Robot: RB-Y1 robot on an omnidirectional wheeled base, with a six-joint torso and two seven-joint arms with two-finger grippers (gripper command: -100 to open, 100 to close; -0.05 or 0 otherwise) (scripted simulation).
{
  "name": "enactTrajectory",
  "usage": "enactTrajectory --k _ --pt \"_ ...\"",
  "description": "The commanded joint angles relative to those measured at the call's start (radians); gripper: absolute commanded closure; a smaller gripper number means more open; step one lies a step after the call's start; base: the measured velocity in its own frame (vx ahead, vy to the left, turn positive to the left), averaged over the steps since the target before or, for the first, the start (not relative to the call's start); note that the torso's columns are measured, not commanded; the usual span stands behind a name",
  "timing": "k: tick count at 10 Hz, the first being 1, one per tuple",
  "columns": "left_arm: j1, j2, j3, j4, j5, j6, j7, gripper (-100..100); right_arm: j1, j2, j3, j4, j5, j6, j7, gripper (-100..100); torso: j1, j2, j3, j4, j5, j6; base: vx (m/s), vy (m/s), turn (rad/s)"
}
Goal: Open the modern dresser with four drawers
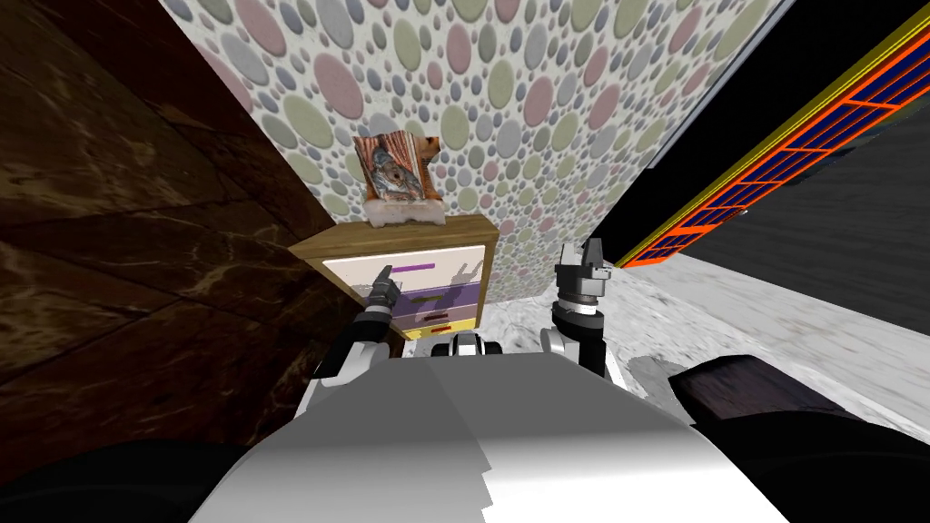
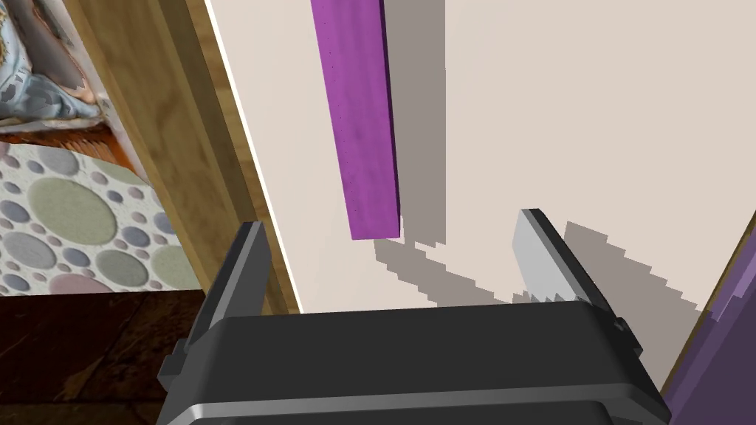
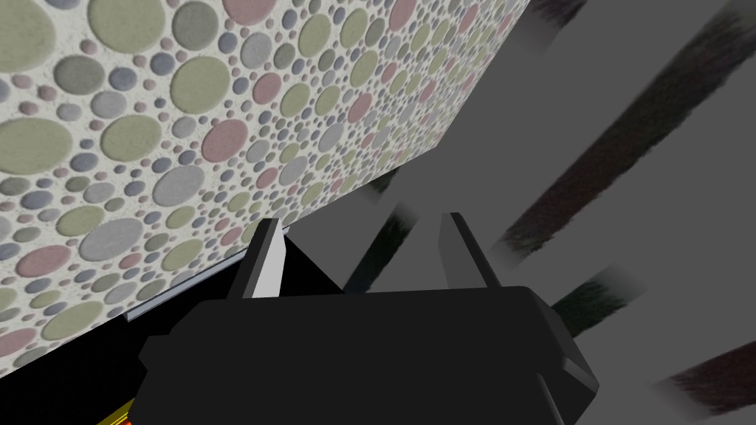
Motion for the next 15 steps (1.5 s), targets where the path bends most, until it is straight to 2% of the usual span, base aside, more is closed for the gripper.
enactTrajectory --k 1,2,3,4,5,6,11,12,15 --pt "0.002 -0.051 0.001 -0.004 0.001 0.007 0.001 -100 0.0 0.0 0.0 0.0 0.0 0.0 0.0 0 0.001 0.002 0.002 0.001 0.0 0.0 0.037 0.004 -0.001" --pt "0.002 -0.068 0.001 -0.004 0.001 0.007 0.001 -100 0.0 0.0 0.0 0.0 0.0 0.0 0.0 0 0.002 0.004 0.002 0.001 0.001 0.0 0.005 0.001 -0.001" --pt "0.002 -0.057 0.001 -0.003 0.001 0.007 0.0 -100 0.0 0.0 0.0 0.0 0.0 0.0 0.0 0 0.002 0.003 0.002 0.001 0.001 0.0 0.0 0.0 0.0" --pt "0.012 -0.061 0.005 -0.031 0.004 0.026 0.0 -100 0.0 0.0 0.0 0.0 0.0 0.0 0.0 0 0.002 0.001 0.001 0.0 0.001 0.0 0.087 0.012 -0.009" --pt "0.007 -0.059 0.004 -0.019 0.003 0.016 0.001 -100 0.0 0.0 0.0 0.0 0.0 0.0 0.0 0 0.002 -0.005 -0.003 -0.001 0.001 0.0 0.054 0.008 -0.001" --pt "0.008 -0.059 0.004 -0.022 0.003 0.019 0.001 100 0.0 0.0 0.0 0.0 0.0 0.0 0.0 0 0.002 -0.004 -0.003 -0.001 0.001 0.0 0.006 0.001 0.001" --pt "0.048 -0.05 -0.006 -0.063 0.02 0.015 -0.006 100 -0.001 0.0 0.0 0.0 0.0 0.0 0.0 0 0.002 0.003 0.002 0.0 0.001 -0.002 -0.166 -0.022 0.014" --pt "0.041 -0.05 -0.005 -0.055 0.019 0.017 -0.004 100 -0.001 0.0 0.0 0.0 0.0 0.0 0.0 0 0.002 0.001 0.0 0.001 0.0 -0.002 -0.086 -0.023 0.004" --pt "0.064 -0.043 -0.012 -0.067 0.028 0.011 -0.009 100 -0.001 0.0 0.0 0.0 0.0 0.0 0.0 0 0.003 0.001 0.0 0.0 0.001 -0.001 -0.163 -0.026 0.018"
